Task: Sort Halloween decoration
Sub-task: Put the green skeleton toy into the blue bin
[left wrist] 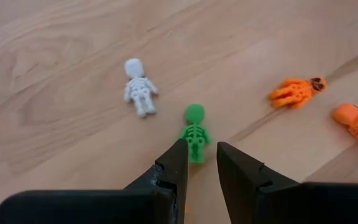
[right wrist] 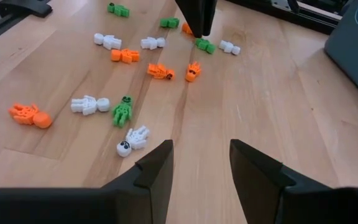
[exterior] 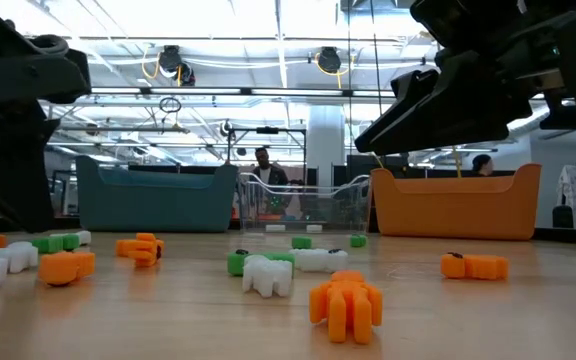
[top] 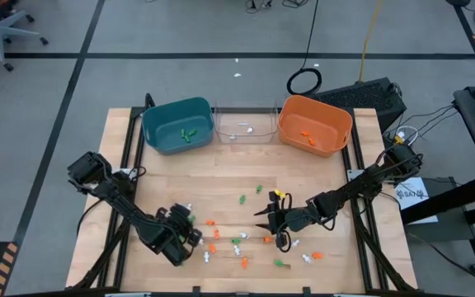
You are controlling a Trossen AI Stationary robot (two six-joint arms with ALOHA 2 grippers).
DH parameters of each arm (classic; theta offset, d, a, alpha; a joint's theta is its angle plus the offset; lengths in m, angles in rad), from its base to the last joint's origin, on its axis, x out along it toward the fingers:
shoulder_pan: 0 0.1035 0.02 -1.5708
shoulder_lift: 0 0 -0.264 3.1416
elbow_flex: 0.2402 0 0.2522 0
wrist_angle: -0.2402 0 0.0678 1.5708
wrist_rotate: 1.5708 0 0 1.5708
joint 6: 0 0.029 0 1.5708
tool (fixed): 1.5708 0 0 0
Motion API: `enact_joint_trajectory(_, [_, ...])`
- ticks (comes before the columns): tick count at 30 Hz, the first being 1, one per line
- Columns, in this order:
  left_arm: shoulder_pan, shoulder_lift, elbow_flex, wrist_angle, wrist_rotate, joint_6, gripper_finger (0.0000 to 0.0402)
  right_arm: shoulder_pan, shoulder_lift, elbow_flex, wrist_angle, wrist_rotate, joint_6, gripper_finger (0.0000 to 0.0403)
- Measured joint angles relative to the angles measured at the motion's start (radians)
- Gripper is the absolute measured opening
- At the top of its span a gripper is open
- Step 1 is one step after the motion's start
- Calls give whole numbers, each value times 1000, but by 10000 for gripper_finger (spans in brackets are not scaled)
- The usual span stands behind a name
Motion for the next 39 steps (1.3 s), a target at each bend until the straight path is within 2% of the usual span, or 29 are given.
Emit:
enact_joint_trajectory(9, [13, 44, 1, -2, -6, 70, 85, 0, 0, 0, 0, 0, 34, 141])
enact_joint_trajectory(20, [26, 88, 4, 5, -18, 69, 118, 1, 0, 0, -13, -1, 67, 141])
enact_joint_trajectory(25, [26, 51, 36, -64, 18, 72, 118, 1, 0, 0, -16, -1, 79, 141])
enact_joint_trajectory(30, [29, -8, 88, -149, -1, 43, 119, 1, 0, 0, -16, -1, 80, 141])
enact_joint_trajectory(34, [40, -21, 95, -147, -61, 44, 119, 1, 0, 0, -19, -1, 92, 141])
enact_joint_trajectory(39, [68, -5, 84, -132, -37, 130, 130, 2, 0, 0, -32, -1, 101, 141])
